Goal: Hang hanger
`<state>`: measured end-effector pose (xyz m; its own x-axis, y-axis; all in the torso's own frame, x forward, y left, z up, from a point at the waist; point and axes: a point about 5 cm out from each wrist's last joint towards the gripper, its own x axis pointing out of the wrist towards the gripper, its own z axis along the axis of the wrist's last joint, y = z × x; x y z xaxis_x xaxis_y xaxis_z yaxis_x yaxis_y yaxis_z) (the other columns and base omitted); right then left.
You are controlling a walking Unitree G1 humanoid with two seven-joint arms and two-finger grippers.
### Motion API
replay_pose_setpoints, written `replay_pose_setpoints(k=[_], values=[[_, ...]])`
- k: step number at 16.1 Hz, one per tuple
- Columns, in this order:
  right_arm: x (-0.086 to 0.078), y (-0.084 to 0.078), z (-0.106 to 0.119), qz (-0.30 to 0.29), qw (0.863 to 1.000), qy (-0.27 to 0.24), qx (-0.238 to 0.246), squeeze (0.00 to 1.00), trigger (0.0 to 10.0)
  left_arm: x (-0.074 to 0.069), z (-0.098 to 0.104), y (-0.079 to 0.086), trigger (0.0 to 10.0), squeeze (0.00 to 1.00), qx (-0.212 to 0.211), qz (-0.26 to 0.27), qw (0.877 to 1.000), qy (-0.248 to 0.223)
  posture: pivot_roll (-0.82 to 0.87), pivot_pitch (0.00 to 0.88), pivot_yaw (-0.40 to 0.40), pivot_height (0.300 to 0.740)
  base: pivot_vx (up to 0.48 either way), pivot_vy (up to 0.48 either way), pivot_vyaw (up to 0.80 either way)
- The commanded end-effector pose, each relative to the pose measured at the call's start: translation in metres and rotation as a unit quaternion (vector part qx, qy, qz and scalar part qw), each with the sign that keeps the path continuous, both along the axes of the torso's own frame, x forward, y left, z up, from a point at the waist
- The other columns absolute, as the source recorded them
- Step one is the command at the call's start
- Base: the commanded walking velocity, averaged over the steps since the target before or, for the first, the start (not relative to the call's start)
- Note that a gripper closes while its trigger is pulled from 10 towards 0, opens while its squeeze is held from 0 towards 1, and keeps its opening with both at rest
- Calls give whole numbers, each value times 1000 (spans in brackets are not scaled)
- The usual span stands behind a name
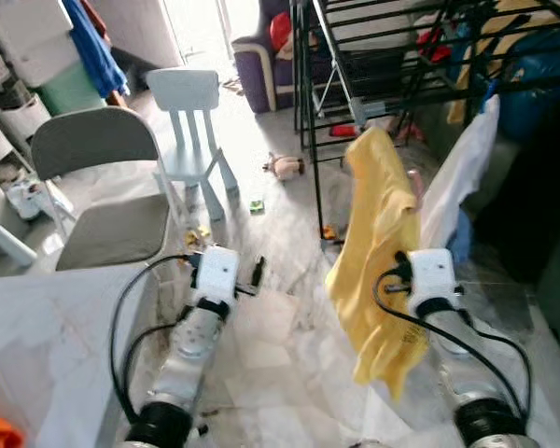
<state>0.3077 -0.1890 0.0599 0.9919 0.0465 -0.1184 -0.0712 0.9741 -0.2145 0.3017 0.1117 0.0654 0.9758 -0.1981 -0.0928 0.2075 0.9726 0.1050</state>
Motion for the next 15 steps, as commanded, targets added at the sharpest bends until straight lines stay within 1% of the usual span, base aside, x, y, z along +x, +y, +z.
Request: replay_pose_setpoints(k=[1, 6, 10, 15], values=[[7, 4, 12, 13, 1000, -24, -1, 0, 10000, 2, 1, 2, 10000, 0, 3, 5, 1000, -3, -161, 0, 154, 740, -244, 0, 0], [8, 5, 12, 14, 1000, -23, -1, 0, 10000, 1, 1, 2, 10000, 0, 2, 5, 1000, -4, -161, 0, 151, 740, -297, 0, 0], [9, 7, 12, 21, 1000, -22, -6, 0, 10000, 1, 3, 1, 10000, 0, -10, 0, 1000, -14, -161, 0, 150, 740, 0, 0, 0], [8, 9, 12, 24, 999, -25, -4, 0, 10000, 1, 1, 7, 10000, 0, -16, 7, 1000, -8, -161, 0, 151, 740, 0, 0, 0]])
